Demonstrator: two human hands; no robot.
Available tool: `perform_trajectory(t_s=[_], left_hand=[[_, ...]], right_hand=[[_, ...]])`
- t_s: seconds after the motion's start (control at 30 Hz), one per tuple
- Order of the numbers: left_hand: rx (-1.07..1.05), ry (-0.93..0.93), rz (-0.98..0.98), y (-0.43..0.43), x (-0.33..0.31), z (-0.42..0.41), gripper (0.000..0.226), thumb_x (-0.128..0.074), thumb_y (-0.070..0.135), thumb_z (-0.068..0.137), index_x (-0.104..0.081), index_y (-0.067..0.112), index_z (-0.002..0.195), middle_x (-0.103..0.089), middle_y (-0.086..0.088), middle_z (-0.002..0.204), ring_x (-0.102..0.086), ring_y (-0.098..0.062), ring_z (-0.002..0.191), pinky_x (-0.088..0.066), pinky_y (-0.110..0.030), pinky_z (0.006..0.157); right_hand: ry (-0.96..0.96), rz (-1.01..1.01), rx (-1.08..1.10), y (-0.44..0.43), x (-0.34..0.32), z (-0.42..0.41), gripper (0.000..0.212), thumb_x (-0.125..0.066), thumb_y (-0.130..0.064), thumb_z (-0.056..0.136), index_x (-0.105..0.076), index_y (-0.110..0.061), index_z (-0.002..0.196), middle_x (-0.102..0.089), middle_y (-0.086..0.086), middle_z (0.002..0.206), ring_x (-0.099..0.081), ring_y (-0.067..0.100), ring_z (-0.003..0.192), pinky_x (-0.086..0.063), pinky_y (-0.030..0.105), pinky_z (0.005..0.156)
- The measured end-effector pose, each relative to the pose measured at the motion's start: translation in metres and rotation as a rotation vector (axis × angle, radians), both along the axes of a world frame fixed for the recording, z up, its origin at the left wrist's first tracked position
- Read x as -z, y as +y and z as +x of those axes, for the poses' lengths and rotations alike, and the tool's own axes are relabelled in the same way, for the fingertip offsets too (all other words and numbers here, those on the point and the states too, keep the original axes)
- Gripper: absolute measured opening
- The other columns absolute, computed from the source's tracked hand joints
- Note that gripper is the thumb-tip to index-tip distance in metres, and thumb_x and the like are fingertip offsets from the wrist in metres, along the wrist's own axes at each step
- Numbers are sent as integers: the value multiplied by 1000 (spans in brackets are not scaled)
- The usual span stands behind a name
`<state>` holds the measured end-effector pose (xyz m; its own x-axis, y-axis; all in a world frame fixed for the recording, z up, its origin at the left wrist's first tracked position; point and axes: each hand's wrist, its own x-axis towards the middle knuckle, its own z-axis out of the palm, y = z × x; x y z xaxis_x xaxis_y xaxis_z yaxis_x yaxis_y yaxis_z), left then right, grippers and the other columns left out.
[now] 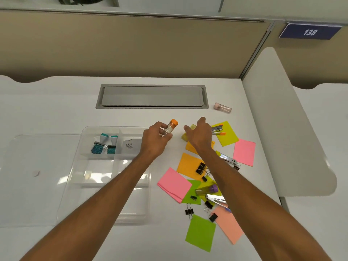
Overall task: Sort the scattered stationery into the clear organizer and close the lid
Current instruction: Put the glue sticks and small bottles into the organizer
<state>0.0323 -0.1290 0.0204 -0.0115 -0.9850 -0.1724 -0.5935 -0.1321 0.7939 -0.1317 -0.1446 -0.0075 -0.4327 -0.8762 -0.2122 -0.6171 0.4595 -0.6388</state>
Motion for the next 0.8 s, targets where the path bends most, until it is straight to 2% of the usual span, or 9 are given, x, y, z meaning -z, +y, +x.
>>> perform_trajectory(t_s=[0.1,0.17,0.27,0.33,0.43,0.5,0.63,0.7,0.8], left_hand=[[-38,63,17,1,-5,8,31,-74,27,83,-64,19,112,-71,1,90,-66,-15,80,-47,-20,63],[-63,93,30,2,-9,16,31,-74,27,83,-64,19,112,-72,-1,92,-67,-16,82,-48,-23,67],[-123,129,33,4,-18,35,31,-74,25,84,-63,20,112,-71,-1,97,-65,-13,81,-45,-19,64],[-185,136,23,7,-24,55,28,-75,25,83,-62,22,107,-68,4,97,-64,-7,78,-46,-17,64],[-278,120,51,17,-32,93,27,-78,23,78,-61,24,100,-66,11,88,-67,-12,80,-56,-28,75],[-332,95,71,28,-35,123,26,-77,20,74,-63,22,95,-68,7,86,-68,-17,82,-57,-32,76],[-341,-53,121,52,-36,181,28,-78,22,72,-64,22,96,-72,4,84,-66,-18,86,-44,-22,62],[-319,-125,175,64,-34,203,39,-79,22,71,-62,22,105,-73,2,85,-66,-19,88,-45,-24,65],[-274,-261,207,74,-27,224,56,-80,21,71,-54,24,120,-71,-8,95,-65,-28,91,-50,-32,76]], right_hand=[[61,81,-40,-2,6,6,70,-74,-41,81,-39,-4,129,-60,20,115,-59,36,106,-47,38,77],[87,112,-43,-3,6,10,67,-75,-31,81,-37,-4,130,-60,21,116,-60,38,106,-50,40,79],[42,114,21,-4,-1,14,58,-72,-18,79,-39,-5,125,-60,21,112,-62,39,101,-52,42,75],[-17,98,46,-3,-10,21,50,-72,-19,76,-44,-9,117,-62,17,108,-62,37,98,-51,39,71],[-168,25,-15,2,-27,44,31,-72,-21,72,-58,-15,99,-69,11,97,-68,33,87,-57,44,75],[-246,-16,-126,10,-38,67,23,-70,-21,72,-65,-18,94,-71,9,90,-69,30,79,-58,43,75],[-283,-27,-413,22,-52,118,21,-70,-15,75,-75,-22,94,-69,0,86,-62,19,76,-47,26,66],[-192,-31,-583,29,-55,146,23,-71,-12,78,-75,-20,100,-65,-2,91,-57,15,80,-42,24,71],[-76,-51,-770,42,-56,185,26,-73,-11,78,-68,-14,102,-67,3,95,-57,19,82,-48,32,75]])
